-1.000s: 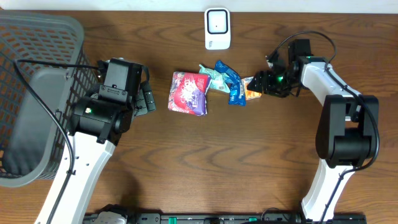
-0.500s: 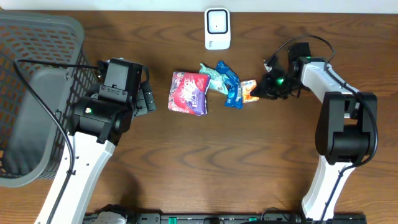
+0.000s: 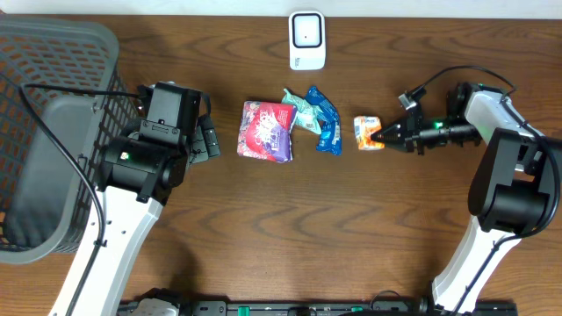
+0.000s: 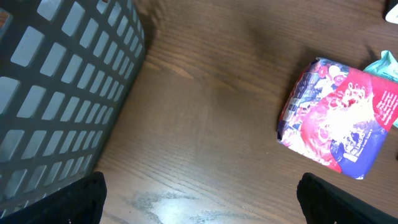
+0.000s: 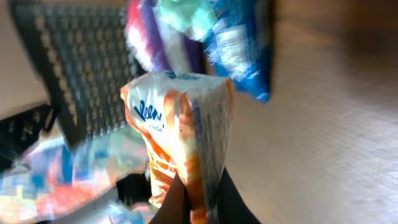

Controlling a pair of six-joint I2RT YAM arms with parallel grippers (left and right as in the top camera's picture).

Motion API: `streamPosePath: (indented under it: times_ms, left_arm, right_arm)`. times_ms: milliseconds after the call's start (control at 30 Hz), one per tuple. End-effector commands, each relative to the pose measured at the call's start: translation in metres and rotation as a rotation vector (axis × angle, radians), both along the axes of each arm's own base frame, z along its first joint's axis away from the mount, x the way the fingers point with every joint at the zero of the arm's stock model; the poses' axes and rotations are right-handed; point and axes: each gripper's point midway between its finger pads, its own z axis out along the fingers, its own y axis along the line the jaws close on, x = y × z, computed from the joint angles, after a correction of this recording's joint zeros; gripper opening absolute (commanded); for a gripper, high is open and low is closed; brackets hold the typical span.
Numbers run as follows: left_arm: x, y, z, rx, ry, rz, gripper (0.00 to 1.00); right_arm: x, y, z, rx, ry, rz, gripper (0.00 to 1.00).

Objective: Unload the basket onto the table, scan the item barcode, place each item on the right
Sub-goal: 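Reach the right gripper to the orange tissue pack and grasp it, then lift the tissue pack and hold it over the scanner window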

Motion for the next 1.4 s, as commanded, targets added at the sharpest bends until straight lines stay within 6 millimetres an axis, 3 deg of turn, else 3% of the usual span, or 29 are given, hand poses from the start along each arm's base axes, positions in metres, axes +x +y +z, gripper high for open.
streamPosePath:
  times_ms: [0, 133, 200, 467, 700, 933, 967, 1067, 1100, 1233, 1367]
  left_arm:
    - [0.0, 0.004, -0.002, 0.011, 0.006, 0.014, 0.98]
    - [0.0, 0.004, -0.002, 0.01, 0.005, 0.014, 0.98]
    - [0.0, 0.004, -0.002, 0.01, 0.005, 0.014, 0.98]
    - [0.0, 0.004, -0.002, 0.01, 0.005, 0.014, 0.98]
    - [0.0, 0.004, -0.002, 0.01, 0.005, 0.014, 0.98]
    - [0.0, 0.004, -0.002, 0.01, 0.005, 0.014, 0.98]
    - [0.0, 0.004, -0.002, 0.01, 0.005, 0.014, 0.98]
    - [0.0, 0.004, -0.002, 0.01, 0.005, 0.014, 0.98]
    - [0.0, 0.004, -0.002, 0.01, 0.005, 0.014, 0.98]
    - [0.0, 0.004, -0.002, 0.01, 0.005, 0.014, 0.98]
    - [0.0, 0.004, -0.002, 0.011, 0.005, 0.015, 0.98]
  right_arm:
    - [-0.017, 0.018, 0.015, 0.084, -0.296, 0.182, 0.01]
    - [-0.048, 0.036, 0.035, 0.165, -0.422, 0.333, 0.01]
    - [-0.052, 0.041, 0.038, 0.18, -0.44, 0.361, 0.01]
    - [-0.055, 0.049, 0.039, 0.188, -0.435, 0.376, 0.01]
    - [-0.044, 0.051, 0.046, 0.205, -0.412, 0.314, 0.01]
    - [0.004, 0.06, 0.049, 0.065, -0.273, 0.243, 0.02]
    - [0.014, 0.059, 0.041, -0.02, -0.225, 0.232, 0.02]
    - [0.056, 0.039, 0.002, -0.494, -0.052, 0.071, 0.01]
    - [0.067, 0.034, -0.001, -0.606, -0.06, 0.033, 0.01]
    - [0.112, 0.037, 0.021, -0.891, -0.218, -0.095, 0.01]
    - [0.157, 0.048, 0.061, -1.078, -0.457, -0.239, 0.01]
